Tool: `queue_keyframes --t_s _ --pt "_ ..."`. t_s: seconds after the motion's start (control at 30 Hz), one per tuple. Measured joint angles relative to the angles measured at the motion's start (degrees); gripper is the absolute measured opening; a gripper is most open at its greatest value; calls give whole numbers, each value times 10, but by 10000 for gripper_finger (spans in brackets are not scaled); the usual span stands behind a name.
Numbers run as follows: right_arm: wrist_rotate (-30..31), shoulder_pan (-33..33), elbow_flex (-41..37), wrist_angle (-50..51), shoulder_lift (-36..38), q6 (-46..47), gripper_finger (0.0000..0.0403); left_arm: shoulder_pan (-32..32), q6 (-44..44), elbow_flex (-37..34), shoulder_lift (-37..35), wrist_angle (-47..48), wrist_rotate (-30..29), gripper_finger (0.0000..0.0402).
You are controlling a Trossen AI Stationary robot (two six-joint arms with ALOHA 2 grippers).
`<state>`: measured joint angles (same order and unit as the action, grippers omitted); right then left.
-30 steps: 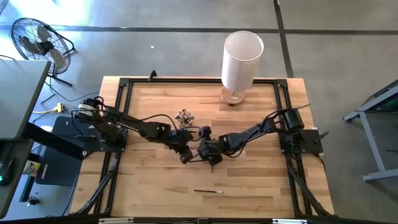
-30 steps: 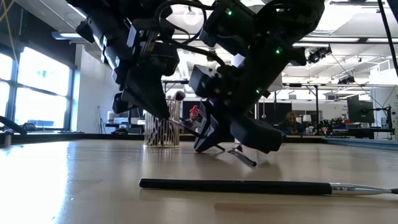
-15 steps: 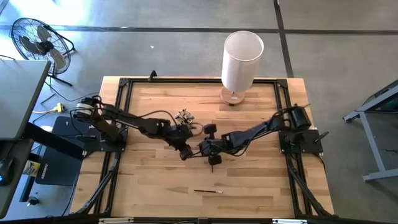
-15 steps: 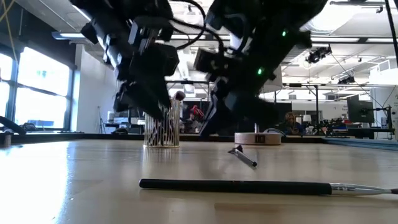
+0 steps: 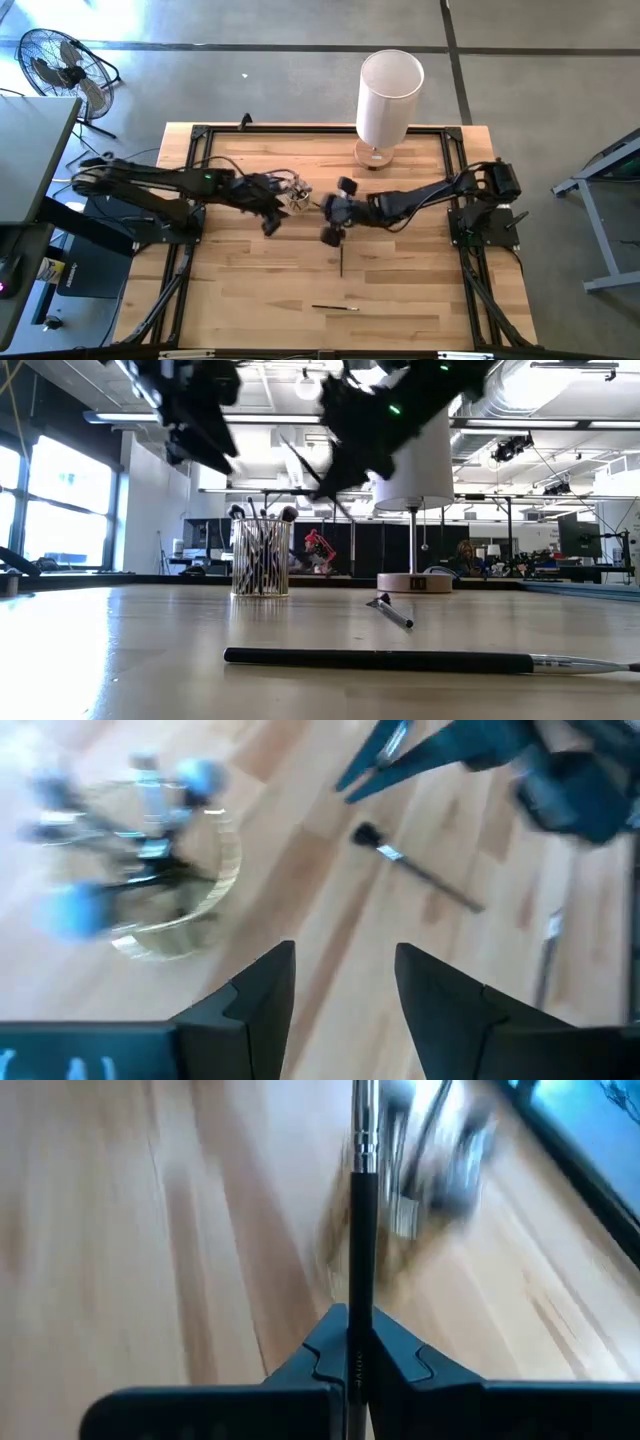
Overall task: Put items in baskets/containers
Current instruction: Put the black eyeshadow brush into the yellow holder
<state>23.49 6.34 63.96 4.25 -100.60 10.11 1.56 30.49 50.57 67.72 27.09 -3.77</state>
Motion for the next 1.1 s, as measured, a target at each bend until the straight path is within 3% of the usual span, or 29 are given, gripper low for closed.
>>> queue_keyframes --t_s 0.13,0.3,0.5,0.6,0.77,0.9,1.1 --pt "-30 -21 0 -211 -8 10 8 -1 -31 -10 -65 71 -47 172" --pt "-30 -61 15 -392 -36 -9 8 -1 -19 -97 -144 66 -57 172" --pt "-80 -103 88 -395 -106 -1 8 -1 21 -212 -225 30 -40 172" --pt "-66 -109 95 -389 -132 4 8 -1 37 -243 -253 25 -28 172" --pt "-13 -101 56 -374 -131 14 8 -1 40 -253 -271 30 -14 172" --pt "-26 -100 41 -379 -138 17 13 -1 28 -253 -274 28 -16 172" --pt "-23 -101 41 -374 -146 13 54 -1 18 -252 -274 25 -17 172"
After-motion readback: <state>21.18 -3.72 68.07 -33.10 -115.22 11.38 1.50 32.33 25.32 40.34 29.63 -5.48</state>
